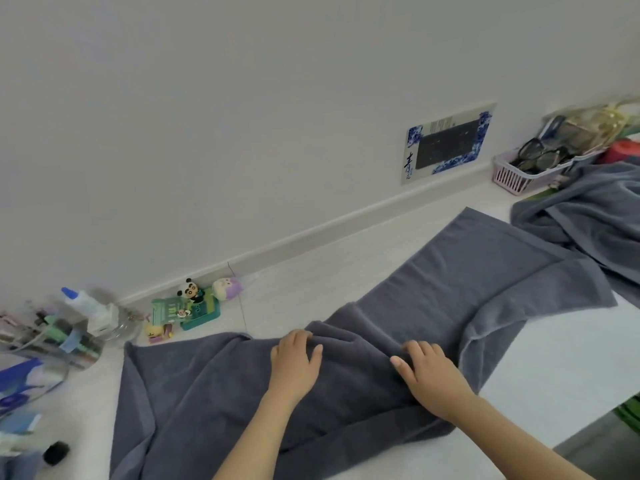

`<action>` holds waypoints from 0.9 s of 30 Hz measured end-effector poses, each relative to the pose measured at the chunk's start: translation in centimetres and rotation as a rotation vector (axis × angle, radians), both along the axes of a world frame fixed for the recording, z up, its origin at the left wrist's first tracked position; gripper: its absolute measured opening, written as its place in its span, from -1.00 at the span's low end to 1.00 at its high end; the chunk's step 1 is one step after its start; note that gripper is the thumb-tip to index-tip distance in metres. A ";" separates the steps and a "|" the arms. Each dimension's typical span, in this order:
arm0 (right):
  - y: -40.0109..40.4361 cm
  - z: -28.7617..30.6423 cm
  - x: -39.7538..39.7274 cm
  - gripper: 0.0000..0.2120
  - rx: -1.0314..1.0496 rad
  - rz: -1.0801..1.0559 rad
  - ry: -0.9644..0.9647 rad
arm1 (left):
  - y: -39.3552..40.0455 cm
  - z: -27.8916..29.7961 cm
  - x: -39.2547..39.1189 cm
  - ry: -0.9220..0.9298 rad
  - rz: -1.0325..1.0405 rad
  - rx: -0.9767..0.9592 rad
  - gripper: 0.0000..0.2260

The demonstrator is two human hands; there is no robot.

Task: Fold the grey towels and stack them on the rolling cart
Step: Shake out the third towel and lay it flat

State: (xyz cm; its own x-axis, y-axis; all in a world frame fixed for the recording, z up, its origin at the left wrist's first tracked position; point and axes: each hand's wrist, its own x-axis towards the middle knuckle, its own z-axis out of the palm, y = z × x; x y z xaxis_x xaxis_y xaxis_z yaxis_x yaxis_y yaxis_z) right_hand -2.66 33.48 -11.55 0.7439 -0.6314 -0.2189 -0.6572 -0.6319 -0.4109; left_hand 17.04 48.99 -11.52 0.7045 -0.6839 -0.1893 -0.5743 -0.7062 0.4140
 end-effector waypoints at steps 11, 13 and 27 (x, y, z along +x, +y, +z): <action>0.8 -2.1 -0.2 -0.45 0.332 -0.178 0.013 | -0.7 1.6 -1.6 0.104 -0.021 0.081 -0.50; 0.9 -2.2 0.0 -0.45 0.330 -0.182 0.006 | -0.5 1.7 -1.9 0.164 -0.034 0.077 -0.54; -0.8 -1.9 -1.0 -0.43 0.260 -0.280 -0.029 | -4.5 0.8 0.5 0.327 -0.082 0.511 -0.28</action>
